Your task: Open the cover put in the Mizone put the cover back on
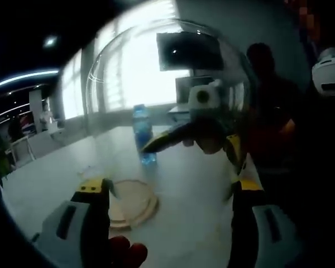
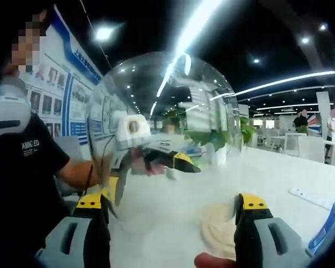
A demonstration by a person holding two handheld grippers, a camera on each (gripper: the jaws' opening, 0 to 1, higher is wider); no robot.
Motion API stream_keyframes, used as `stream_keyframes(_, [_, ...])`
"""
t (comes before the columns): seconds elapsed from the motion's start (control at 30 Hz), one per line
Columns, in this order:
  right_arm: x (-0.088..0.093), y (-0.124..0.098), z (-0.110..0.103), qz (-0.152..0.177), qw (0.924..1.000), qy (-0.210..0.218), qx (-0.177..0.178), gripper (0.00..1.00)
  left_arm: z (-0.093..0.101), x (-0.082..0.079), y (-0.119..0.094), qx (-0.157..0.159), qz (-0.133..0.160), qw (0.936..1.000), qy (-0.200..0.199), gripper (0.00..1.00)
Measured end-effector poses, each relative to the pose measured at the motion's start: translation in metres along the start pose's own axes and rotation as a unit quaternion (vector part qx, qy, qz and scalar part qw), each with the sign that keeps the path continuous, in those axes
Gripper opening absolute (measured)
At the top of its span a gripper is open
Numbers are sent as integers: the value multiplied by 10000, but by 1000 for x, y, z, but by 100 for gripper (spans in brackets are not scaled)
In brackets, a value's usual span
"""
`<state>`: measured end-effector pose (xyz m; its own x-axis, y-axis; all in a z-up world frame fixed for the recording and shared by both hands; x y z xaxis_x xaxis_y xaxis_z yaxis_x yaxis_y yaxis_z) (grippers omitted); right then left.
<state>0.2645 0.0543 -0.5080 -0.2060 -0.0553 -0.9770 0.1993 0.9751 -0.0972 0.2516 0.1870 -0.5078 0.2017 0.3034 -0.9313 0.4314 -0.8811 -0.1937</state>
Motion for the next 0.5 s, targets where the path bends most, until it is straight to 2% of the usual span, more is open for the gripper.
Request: stream_keyframes(0.5, [3, 1, -13, -13, 10000, 3, -27, 86, 13, -1, -6, -63, 8, 10000, -11, 77])
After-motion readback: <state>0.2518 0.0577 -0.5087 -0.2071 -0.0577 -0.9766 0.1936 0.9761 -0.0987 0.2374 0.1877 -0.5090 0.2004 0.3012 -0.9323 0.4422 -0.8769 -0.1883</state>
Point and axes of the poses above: the point that each gripper's makers call its tool centre point, and the gripper's own axes: y roughly forward along the fingers, z roughly to its right, x roughly out of its underside, the point moved 6 cm from there along -y, roughly backward along the fingers, and after that the axes turned 11 degrees about y, right-handed, at the moved point
